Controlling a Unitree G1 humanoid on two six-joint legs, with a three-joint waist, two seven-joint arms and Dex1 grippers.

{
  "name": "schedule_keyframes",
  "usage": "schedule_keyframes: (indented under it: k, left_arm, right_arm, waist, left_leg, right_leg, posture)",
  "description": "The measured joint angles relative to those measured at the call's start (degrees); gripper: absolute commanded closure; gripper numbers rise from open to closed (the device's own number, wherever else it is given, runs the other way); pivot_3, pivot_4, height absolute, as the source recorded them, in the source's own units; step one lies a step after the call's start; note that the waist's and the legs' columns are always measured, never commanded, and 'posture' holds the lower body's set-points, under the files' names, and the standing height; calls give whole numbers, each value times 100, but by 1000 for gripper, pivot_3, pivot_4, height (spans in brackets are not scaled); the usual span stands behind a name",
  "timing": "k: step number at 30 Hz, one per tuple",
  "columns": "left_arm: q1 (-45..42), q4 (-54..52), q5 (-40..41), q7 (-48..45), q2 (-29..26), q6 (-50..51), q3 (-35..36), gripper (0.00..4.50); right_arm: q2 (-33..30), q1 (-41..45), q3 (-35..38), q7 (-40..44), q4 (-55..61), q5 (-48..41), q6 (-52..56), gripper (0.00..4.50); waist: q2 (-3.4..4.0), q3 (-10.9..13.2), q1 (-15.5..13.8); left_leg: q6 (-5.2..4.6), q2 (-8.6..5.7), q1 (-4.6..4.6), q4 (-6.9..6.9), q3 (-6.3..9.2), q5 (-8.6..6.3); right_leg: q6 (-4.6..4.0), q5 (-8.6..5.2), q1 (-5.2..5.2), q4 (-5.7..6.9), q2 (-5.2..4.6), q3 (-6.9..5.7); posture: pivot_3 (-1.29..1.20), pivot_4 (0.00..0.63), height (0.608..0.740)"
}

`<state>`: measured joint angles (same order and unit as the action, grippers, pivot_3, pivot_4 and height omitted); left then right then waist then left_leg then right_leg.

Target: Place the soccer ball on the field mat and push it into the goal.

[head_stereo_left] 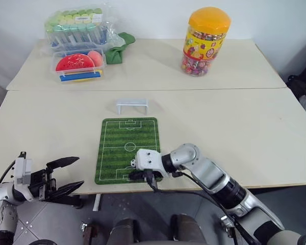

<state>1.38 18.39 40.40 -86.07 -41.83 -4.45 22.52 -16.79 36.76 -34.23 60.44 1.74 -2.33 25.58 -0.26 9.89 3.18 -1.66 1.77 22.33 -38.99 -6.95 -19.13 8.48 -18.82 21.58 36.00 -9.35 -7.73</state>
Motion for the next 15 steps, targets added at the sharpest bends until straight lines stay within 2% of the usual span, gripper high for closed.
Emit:
schedule_keyframes:
  k: [9, 12, 15]
  left_arm:
    - [-730, 507, -83, 0, -86, -188, -94, 0]
    - [-914, 579, -130, 0, -85, -264, -125, 0]
    - [-999, 697, -159, 5, -82, -282, -127, 0]
  right_arm:
    - [33, 1710, 1245, -1008, -2591, 314, -1042, 4477]
    - [-112, 2092, 1668, -1045, -2739, 278, -1201, 4477]
    - [-244, 2102, 1881, -960, -2650, 202, -1194, 4477]
  waist:
    - [3, 3, 20]
    - [3, 2, 30]
    - [3, 2, 30]
  left_leg:
    - [-1, -2, 4, 10, 0, -1]
    - [0, -3, 2, 21, 1, -2]
    - [0, -5, 2, 32, 2, -2]
  right_leg:
    - [0, 0, 10, 0, 2, -3]
    - [0, 0, 10, 0, 2, -5]
    - [0, 0, 11, -1, 2, -8]
  posture:
    - [0, 150, 740]
    - [0, 150, 740]
    - [0, 150, 740]
